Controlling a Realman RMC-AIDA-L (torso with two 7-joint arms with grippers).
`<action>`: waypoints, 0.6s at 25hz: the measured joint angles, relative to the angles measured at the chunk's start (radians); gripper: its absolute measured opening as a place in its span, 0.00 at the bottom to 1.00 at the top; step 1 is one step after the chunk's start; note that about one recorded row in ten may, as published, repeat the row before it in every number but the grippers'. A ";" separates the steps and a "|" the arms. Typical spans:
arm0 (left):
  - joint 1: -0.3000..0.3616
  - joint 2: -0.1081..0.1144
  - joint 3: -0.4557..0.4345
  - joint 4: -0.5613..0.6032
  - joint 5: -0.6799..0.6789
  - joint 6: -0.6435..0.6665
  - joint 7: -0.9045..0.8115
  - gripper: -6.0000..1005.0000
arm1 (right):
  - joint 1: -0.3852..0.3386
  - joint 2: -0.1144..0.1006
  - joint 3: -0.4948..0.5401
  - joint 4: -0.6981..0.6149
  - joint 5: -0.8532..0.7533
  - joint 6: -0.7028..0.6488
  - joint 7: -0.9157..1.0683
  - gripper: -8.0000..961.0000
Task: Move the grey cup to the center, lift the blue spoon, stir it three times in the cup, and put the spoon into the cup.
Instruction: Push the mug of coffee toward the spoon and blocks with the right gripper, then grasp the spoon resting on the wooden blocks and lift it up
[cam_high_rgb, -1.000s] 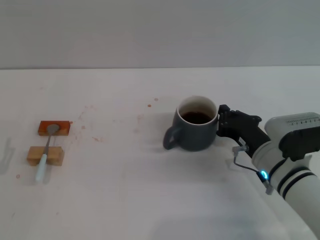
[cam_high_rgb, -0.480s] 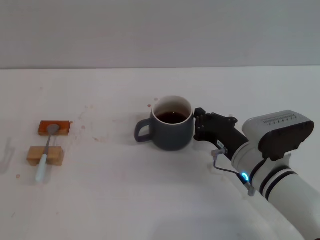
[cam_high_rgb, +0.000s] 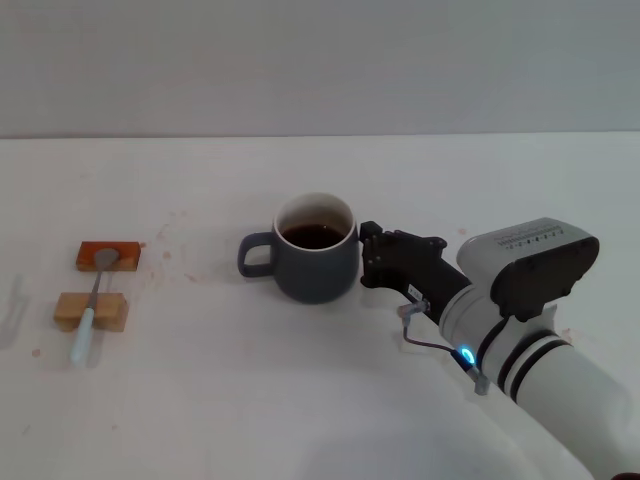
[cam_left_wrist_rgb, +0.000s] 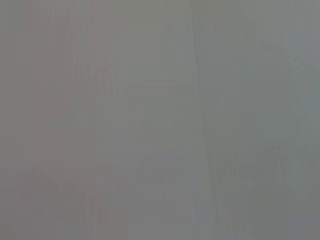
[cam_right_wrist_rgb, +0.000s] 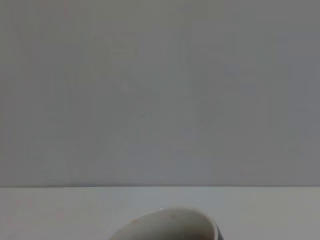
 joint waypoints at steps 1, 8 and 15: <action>0.000 0.000 0.000 0.000 0.000 0.000 0.000 0.81 | 0.000 0.000 0.000 0.000 0.000 0.000 0.000 0.01; 0.007 0.000 0.001 0.000 0.000 0.002 0.000 0.81 | -0.001 0.000 -0.012 0.011 0.000 -0.007 0.000 0.01; 0.020 -0.003 0.022 -0.001 0.006 0.005 -0.014 0.81 | -0.084 0.000 -0.002 -0.067 0.003 -0.187 0.000 0.01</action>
